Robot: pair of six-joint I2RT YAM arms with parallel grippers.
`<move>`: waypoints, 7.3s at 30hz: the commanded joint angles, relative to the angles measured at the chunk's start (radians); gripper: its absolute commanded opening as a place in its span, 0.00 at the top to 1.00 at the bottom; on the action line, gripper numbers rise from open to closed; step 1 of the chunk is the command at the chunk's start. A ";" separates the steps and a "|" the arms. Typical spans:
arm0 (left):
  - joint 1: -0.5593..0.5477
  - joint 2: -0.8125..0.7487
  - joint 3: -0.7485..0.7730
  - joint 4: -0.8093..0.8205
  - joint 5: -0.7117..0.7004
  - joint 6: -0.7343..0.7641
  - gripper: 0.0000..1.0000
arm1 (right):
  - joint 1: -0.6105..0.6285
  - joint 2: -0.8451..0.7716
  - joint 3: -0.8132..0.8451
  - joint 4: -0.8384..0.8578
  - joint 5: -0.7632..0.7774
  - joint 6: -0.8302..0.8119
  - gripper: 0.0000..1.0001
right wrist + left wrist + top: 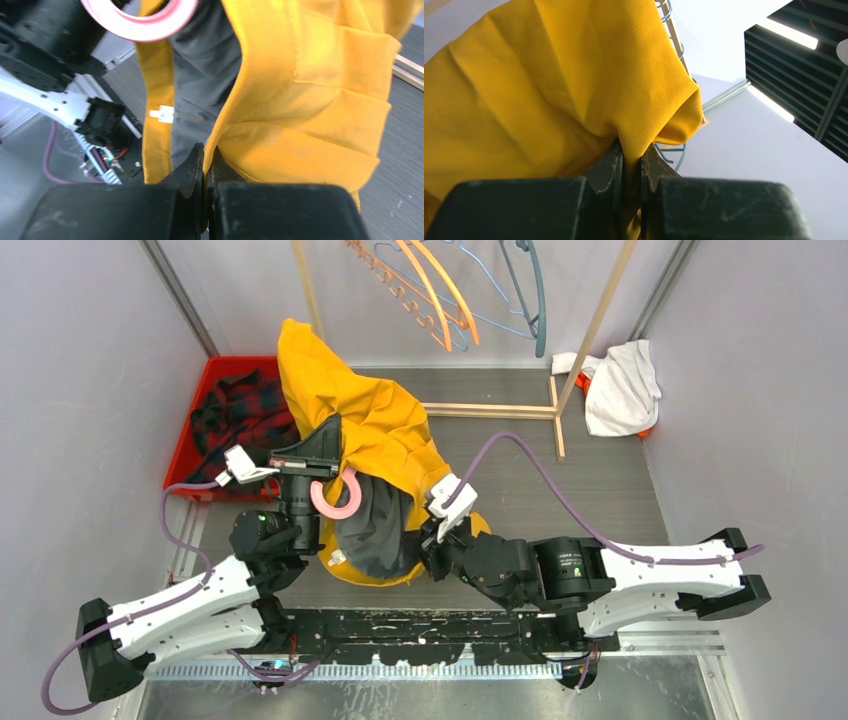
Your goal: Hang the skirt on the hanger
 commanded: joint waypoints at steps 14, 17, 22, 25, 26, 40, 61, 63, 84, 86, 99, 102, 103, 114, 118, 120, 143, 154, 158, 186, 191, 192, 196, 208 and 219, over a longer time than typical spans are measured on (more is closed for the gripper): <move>0.003 -0.189 0.028 -0.454 -0.039 -0.536 1.00 | -0.149 0.204 -0.053 0.231 -0.219 -0.135 0.97; 0.002 -0.227 0.034 -0.611 -0.040 -0.681 1.00 | -0.151 0.222 -0.120 0.321 -0.181 -0.190 0.97; 0.004 -0.248 0.027 -0.802 -0.015 -0.904 1.00 | -0.151 0.262 -0.200 0.437 -0.125 -0.285 0.81; 0.005 -0.257 0.030 -0.910 -0.010 -1.006 1.00 | -0.151 0.265 -0.214 0.431 -0.124 -0.332 0.60; 0.004 -0.260 0.035 -0.941 -0.008 -1.027 1.00 | -0.150 0.258 -0.214 0.413 -0.132 -0.341 0.46; 0.005 -0.265 0.080 -1.186 0.035 -1.249 1.00 | -0.082 -0.015 -0.087 0.053 -0.477 -0.334 0.30; 0.005 -0.223 0.189 -1.291 0.151 -1.238 1.00 | -0.161 0.046 -0.093 0.117 -0.062 -0.637 0.32; 0.005 -0.223 0.194 -1.288 0.158 -1.229 1.00 | -0.194 0.039 -0.094 0.112 -0.097 -0.649 0.32; 0.005 -0.252 0.175 -1.224 0.185 -1.207 1.00 | -0.298 0.156 -0.205 0.303 -0.252 -0.684 0.36; 0.005 -0.252 0.174 -1.220 0.192 -1.207 1.00 | -0.307 0.167 -0.222 0.356 -0.240 -0.703 0.41; 0.004 -0.271 0.287 -1.376 0.050 -1.023 0.89 | -0.334 0.096 -0.074 0.105 -0.469 -0.506 0.99; 0.005 -0.251 0.384 -1.373 0.012 -0.847 0.74 | -0.341 0.063 -0.025 0.010 -0.556 -0.411 0.99; 0.005 -0.239 0.414 -1.369 0.011 -0.790 0.70 | -0.341 0.052 -0.014 -0.013 -0.580 -0.382 0.98; 0.005 -0.135 0.606 -1.380 0.056 -0.416 0.33 | -0.342 -0.055 0.133 -0.303 -0.547 -0.113 0.99; 0.005 -0.112 0.624 -1.378 0.068 -0.336 0.33 | -0.345 -0.119 0.168 -0.373 -0.483 -0.030 0.99; 0.005 -0.098 0.634 -1.391 0.066 -0.313 0.33 | -0.346 -0.145 0.189 -0.416 -0.413 0.008 0.99; 0.006 0.013 0.553 -1.517 0.275 -0.217 0.16 | -0.345 -0.145 0.461 -0.978 0.270 0.363 0.99; 0.005 0.069 0.431 -1.470 0.414 -0.211 0.05 | -0.422 -0.056 0.347 -0.792 0.126 0.251 0.99; 0.005 0.054 0.415 -1.468 0.417 -0.214 0.05 | -0.600 0.002 0.267 -0.628 -0.090 0.147 0.99; 0.005 0.067 0.395 -1.441 0.417 -0.195 0.05 | -1.619 0.131 0.406 -0.429 -1.062 -0.050 0.99; 0.006 0.037 0.399 -1.438 0.408 -0.188 0.05 | -1.669 0.311 0.699 -0.572 -1.132 -0.164 0.99; 0.007 0.035 0.403 -1.441 0.405 -0.186 0.05 | -1.670 0.350 0.765 -0.602 -1.131 -0.179 0.99; 0.006 0.047 0.445 -1.464 0.425 -0.184 0.05 | -1.674 0.548 1.137 -0.730 -1.121 -0.230 0.99; 0.007 0.051 0.433 -1.578 0.484 -0.213 0.06 | -1.678 0.713 1.366 -0.487 -1.111 -0.195 0.99; 0.008 0.221 0.427 -1.531 0.473 -0.175 0.06 | -1.678 0.826 1.456 -0.202 -1.090 -0.131 0.99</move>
